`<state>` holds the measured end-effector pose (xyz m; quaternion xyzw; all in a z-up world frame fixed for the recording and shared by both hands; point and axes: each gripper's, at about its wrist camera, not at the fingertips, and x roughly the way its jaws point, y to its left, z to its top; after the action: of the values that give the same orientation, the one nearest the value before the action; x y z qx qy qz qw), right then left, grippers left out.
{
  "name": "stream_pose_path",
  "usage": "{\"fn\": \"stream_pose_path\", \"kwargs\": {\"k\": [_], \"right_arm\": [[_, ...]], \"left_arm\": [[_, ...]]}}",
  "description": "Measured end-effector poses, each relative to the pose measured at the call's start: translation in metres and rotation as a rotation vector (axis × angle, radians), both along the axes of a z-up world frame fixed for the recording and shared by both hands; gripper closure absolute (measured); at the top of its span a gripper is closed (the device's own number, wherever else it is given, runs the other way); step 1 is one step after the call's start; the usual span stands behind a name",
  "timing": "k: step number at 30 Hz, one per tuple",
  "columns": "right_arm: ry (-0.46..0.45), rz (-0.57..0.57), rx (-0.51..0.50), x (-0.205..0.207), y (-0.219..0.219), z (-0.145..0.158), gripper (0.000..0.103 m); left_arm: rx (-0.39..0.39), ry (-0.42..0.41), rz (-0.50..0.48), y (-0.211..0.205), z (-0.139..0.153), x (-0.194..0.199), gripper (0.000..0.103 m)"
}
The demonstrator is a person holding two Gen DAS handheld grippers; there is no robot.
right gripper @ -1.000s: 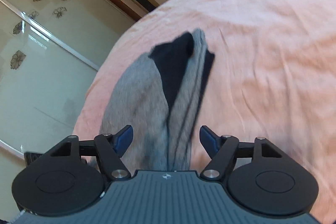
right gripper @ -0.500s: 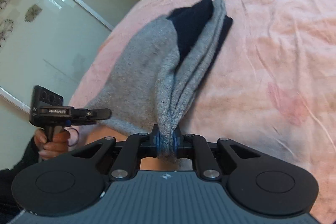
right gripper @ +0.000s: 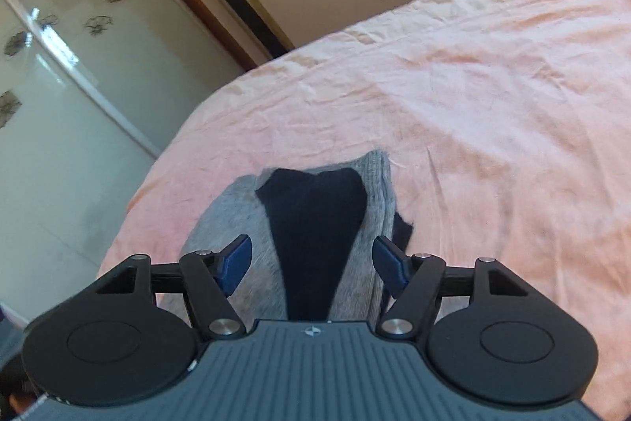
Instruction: Fold small clothes
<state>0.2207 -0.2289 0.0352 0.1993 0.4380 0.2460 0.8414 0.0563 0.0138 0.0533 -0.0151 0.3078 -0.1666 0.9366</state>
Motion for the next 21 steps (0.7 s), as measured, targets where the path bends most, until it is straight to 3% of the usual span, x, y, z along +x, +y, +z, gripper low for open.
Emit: {"fn": "stream_pose_path", "kwargs": {"k": [1, 3, 5, 7, 10, 11, 13, 14, 15, 17, 20, 21], "right_arm": [[0.012, -0.001, -0.022, 0.007, 0.008, -0.010, 0.052], [-0.001, 0.035, -0.062, 0.007, 0.017, -0.020, 0.088], [-0.037, 0.053, -0.063, -0.002, 0.003, -0.016, 0.092], [-0.019, -0.007, -0.044, 0.003, -0.021, -0.022, 0.099], [-0.034, -0.002, -0.004, -0.003, -0.021, -0.030, 0.099], [-0.043, -0.004, -0.002, -0.008, -0.019, -0.026, 0.096], [-0.037, -0.029, 0.050, -0.022, -0.025, -0.017, 0.055], [-0.047, -0.043, 0.084, -0.034, -0.031, -0.011, 0.040], [-0.059, -0.042, 0.111, -0.046, -0.035, -0.009, 0.015], [-0.019, 0.007, 0.133, -0.065, -0.039, -0.012, 0.015], [0.058, 0.034, 0.120, -0.070, -0.027, -0.027, 0.019], [0.035, 0.040, 0.121, -0.072, -0.021, -0.028, 0.020]], "left_arm": [[0.056, 0.005, -0.015, -0.013, -0.014, -0.001, 0.025], [0.157, -0.062, -0.009, -0.024, -0.034, -0.011, 0.025], [0.179, -0.096, -0.026, -0.025, -0.039, -0.019, 0.025], [0.161, -0.098, -0.038, -0.020, -0.038, -0.021, 0.025], [0.148, -0.096, -0.035, -0.021, -0.038, -0.013, 0.022], [0.141, -0.093, -0.035, -0.020, -0.035, -0.014, 0.022], [0.067, -0.084, -0.037, -0.007, -0.024, -0.013, 0.022], [0.012, -0.076, -0.028, 0.006, -0.018, -0.016, 0.022], [-0.055, -0.054, -0.006, 0.023, -0.015, -0.015, 0.021], [-0.197, 0.040, 0.049, 0.053, -0.019, -0.004, 0.021], [-0.395, 0.258, 0.117, 0.081, -0.044, 0.034, 0.022], [-0.429, 0.247, 0.116, 0.081, -0.047, 0.040, 0.021]]}}
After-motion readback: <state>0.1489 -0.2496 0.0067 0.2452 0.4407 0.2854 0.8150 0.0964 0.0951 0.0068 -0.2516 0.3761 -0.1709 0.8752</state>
